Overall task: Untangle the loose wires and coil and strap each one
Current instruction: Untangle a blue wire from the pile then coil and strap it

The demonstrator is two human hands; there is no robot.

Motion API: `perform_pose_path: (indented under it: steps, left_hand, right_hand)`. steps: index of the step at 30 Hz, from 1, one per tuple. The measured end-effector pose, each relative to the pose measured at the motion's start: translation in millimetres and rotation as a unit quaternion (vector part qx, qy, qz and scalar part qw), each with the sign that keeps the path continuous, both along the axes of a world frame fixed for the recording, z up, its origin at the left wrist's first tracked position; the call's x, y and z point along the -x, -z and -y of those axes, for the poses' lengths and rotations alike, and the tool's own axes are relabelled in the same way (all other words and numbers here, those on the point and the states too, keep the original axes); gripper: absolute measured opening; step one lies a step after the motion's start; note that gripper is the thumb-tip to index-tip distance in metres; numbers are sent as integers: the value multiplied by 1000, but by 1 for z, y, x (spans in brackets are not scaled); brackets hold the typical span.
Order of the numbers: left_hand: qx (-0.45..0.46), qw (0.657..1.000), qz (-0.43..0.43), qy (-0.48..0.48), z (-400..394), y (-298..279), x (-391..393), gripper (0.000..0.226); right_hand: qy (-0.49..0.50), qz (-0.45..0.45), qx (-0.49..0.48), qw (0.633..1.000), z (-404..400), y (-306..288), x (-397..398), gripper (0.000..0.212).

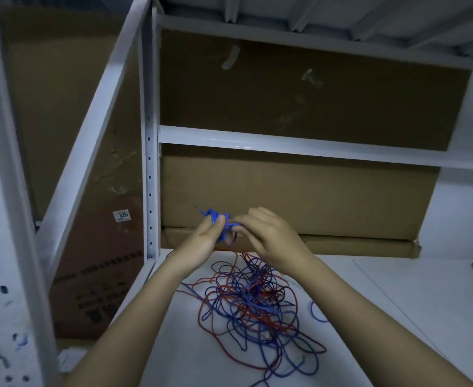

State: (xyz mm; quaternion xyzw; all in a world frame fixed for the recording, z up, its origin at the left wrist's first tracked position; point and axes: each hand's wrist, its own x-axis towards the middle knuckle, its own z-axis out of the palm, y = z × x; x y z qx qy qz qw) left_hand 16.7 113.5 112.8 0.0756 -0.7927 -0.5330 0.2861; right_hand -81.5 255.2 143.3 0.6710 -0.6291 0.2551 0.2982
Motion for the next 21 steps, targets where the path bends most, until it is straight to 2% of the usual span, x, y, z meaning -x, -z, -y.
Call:
perform_pose_path:
  steps: [2,4,7,9,11,14,18,21]
  left_hand:
    - [-54,998,-22,37,-8,1,1,52]
    - [-83,993,-30,82,-14,0,0,54]
    - [-93,985,-58,131,-19,1,-3,23]
    - [-101,982,-68,143,-20,-1,-4,10]
    - [-102,981,-62,150,-22,-3,-7,11]
    - [-127,975,-47,175,-25,-6,-14,14]
    - [-132,974,-18,183,-23,-10,-26,15]
    - [-82,989,13,119,-23,-11,-32,7]
  right_hand:
    - [4,162,13,987,2,-3,2,18]
    - [19,287,-2,958,4,-6,4,28]
    - [-30,438,-92,894,4,-5,1,32]
    - [-80,504,-119,852,1,0,-3,33]
    - [-103,522,-136,836,-3,1,-6,37]
    - [-110,512,-182,832,-13,-2,-5,47]
    - [-116,512,-188,830,-20,0,-2,39]
    - [-96,519,-130,840,-15,10,-6,23]
